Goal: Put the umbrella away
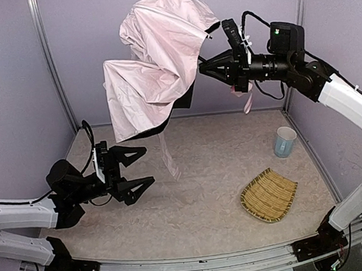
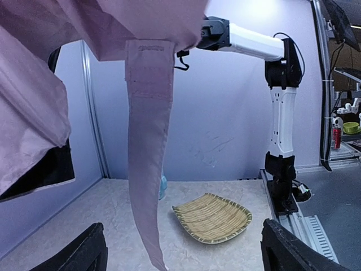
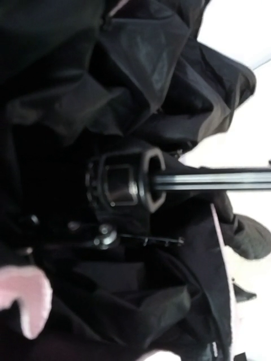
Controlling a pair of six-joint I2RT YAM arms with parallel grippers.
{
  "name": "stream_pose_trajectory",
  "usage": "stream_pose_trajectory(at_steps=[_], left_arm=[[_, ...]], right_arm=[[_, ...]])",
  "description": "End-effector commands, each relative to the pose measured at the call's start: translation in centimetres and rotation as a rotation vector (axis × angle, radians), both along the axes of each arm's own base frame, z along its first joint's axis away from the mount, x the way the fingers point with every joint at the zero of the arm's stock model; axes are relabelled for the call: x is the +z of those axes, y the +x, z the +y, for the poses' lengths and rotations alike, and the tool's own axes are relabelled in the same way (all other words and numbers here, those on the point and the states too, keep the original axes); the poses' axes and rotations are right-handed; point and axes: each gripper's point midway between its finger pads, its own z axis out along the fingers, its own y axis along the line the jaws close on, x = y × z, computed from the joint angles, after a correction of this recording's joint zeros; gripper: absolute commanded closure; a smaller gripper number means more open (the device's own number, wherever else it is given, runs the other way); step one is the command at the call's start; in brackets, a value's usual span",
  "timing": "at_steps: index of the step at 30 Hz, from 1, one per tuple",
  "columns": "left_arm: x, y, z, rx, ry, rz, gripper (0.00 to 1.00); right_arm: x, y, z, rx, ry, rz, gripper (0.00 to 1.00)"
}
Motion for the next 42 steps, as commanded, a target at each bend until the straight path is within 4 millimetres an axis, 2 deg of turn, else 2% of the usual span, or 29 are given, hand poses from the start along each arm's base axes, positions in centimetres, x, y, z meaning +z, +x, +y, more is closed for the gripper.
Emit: stream_pose_trajectory(at_steps=[1,3,5,7,9,11,15,19,24,26,32,35,39,42], left_arm=[[2.6,-2.0,0.4,-0.075,-0.066,-0.092,0.08],[3.2,-1.4,0.2,-0.067,-0.076,-0.082,0.10],[3.9,-0.6,-0.5,-0.069,-0.089,-0.055,0.17],[4.4,0.1,-1.4,-0.093,-0.108,-0.006,0.23],[4.3,0.0,-2.5,-0.159,-0.120,0.031,0.25],[4.3,-1.6,-3.5,-0.273,-0.136,0.030,0.24],[3.2,-5.4,-6.1,-0.442,-0.116,0.009,0.14],[2.6,-6.3,-7.9,-0.502,-0.110,0.030,0.12],[2.4,-5.4,-8.9,-0.512,-0.126,0.061,0.23],[2.0,-4.7,-9.0,-0.484,-0.120,0.067,0.23],[-0.2,-0.5,-6.5,-0.341,-0.088,0.086,0.19],[-0.6,0.3,-6.5,-0.347,-0.069,0.074,0.18],[-1.0,0.6,-8.7,-0.373,0.005,0.037,0.15],[-1.1,-1.2,-9.7,-0.422,0.036,-0.028,0.10]], right_arm=[[6.8,-4.9,-2.0,0.131,0.120,-0.206,1.00],[7.6,-5.9,-2.4,0.155,0.135,-0.230,1.00],[8.0,-6.4,-2.6,0.168,0.147,-0.235,1.00],[8.4,-6.6,-2.7,0.171,0.159,-0.241,1.00],[8.5,-6.6,-2.6,0.173,0.163,-0.241,1.00],[8.6,-6.4,-2.6,0.167,0.165,-0.240,1.00],[8.7,-6.1,-2.6,0.152,0.165,-0.241,1.00],[8.9,-6.1,-2.7,0.141,0.164,-0.247,1.00],[8.9,-6.2,-2.7,0.145,0.164,-0.247,1.00],[8.8,-6.1,-2.7,0.143,0.160,-0.242,1.00],[8.7,-6.2,-2.7,0.147,0.154,-0.248,1.00],[8.5,-6.1,-2.6,0.148,0.150,-0.244,1.00],[8.3,-5.8,-2.6,0.135,0.138,-0.240,1.00],[8.2,-5.7,-2.7,0.124,0.133,-0.238,1.00]])
